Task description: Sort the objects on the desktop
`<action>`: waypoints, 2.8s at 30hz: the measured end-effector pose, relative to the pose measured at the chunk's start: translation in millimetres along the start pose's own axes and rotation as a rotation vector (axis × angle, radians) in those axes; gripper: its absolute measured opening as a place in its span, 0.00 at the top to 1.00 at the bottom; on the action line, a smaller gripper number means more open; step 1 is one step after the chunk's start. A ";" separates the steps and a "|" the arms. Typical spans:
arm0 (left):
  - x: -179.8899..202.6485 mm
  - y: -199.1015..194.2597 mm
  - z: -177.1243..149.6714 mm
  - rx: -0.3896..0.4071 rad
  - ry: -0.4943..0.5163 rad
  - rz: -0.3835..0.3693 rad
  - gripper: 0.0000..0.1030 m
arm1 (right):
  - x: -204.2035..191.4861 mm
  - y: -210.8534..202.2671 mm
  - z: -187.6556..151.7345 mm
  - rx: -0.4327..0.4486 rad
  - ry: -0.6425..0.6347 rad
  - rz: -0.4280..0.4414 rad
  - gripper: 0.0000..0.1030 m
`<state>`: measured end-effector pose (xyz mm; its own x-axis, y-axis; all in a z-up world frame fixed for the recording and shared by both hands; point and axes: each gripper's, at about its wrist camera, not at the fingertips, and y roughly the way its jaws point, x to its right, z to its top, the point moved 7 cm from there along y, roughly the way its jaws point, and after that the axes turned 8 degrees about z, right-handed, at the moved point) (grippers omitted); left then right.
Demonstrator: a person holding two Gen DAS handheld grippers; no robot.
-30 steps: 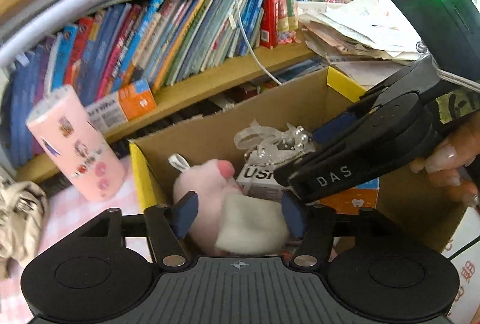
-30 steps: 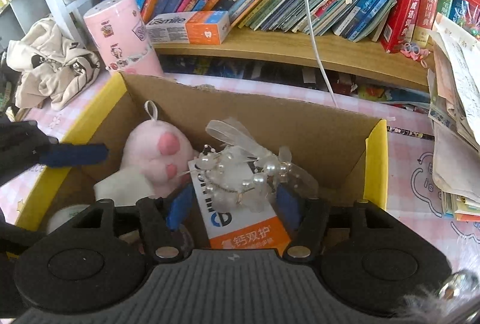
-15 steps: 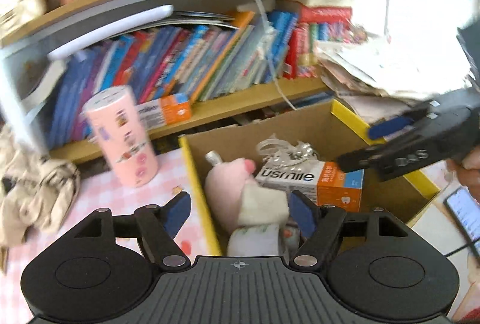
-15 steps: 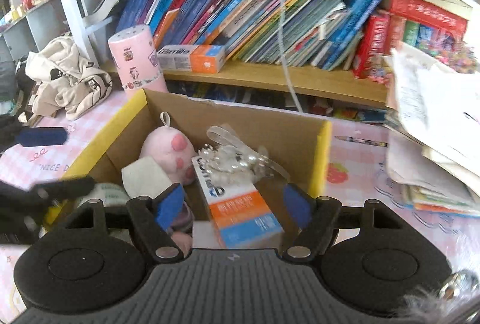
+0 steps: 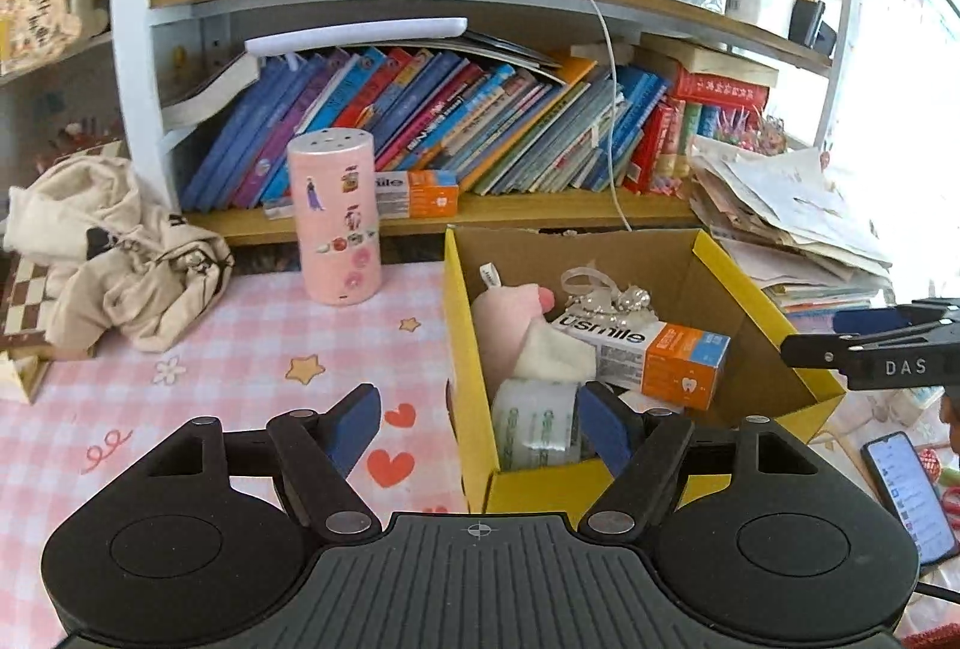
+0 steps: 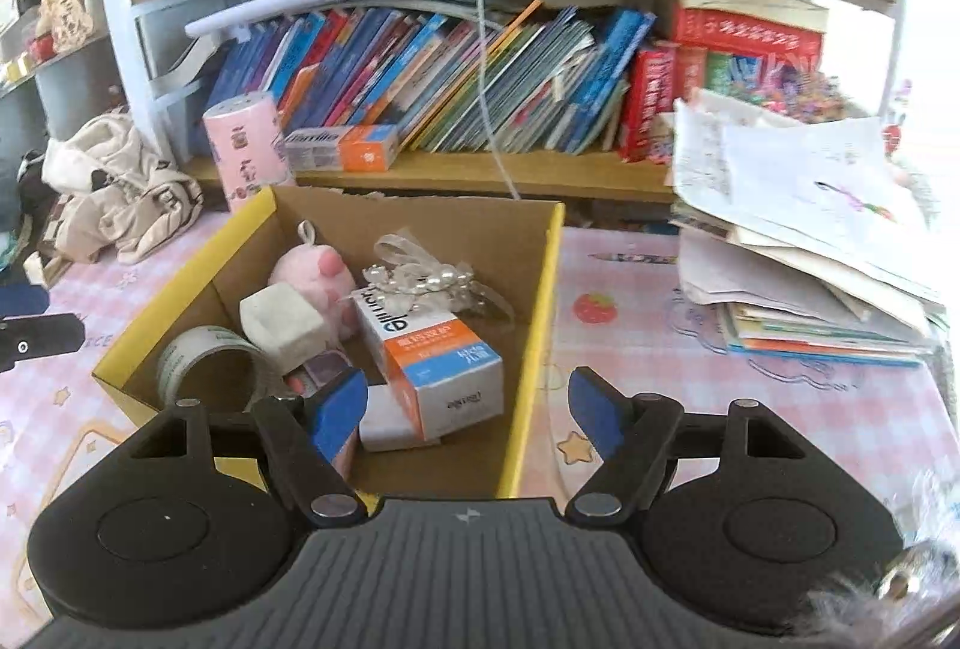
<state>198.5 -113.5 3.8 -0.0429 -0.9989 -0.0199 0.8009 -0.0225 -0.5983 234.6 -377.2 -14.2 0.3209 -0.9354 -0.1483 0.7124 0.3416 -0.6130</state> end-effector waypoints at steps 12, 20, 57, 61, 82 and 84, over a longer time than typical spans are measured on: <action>8.0 -25.6 -40.3 0.008 0.065 -0.018 0.17 | -39.8 -25.3 -56.0 0.014 0.107 -0.099 0.17; -15.4 -50.6 -57.9 0.041 0.044 0.010 0.05 | -86.2 -41.2 -79.3 0.029 0.025 -0.209 0.04; -67.9 -86.7 -105.8 -0.006 0.082 -0.014 0.00 | -181.3 -65.1 -129.0 -0.034 0.055 -0.235 0.00; -69.5 -86.5 -110.3 -0.027 0.076 -0.027 0.00 | -184.1 -65.1 -131.3 -0.041 0.054 -0.238 0.00; -76.8 -91.9 -117.4 -0.048 0.068 -0.051 0.00 | -197.9 -67.1 -136.8 -0.051 0.054 -0.231 0.00; -77.6 -91.6 -117.5 -0.050 0.067 -0.052 0.00 | -198.4 -66.8 -136.8 -0.052 0.053 -0.231 0.00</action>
<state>58.3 -29.1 -34.0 -0.1249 -0.9914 -0.0401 0.7661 -0.0707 -0.6388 38.0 -226.8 -50.0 0.1192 -0.9921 -0.0393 0.7293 0.1143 -0.6746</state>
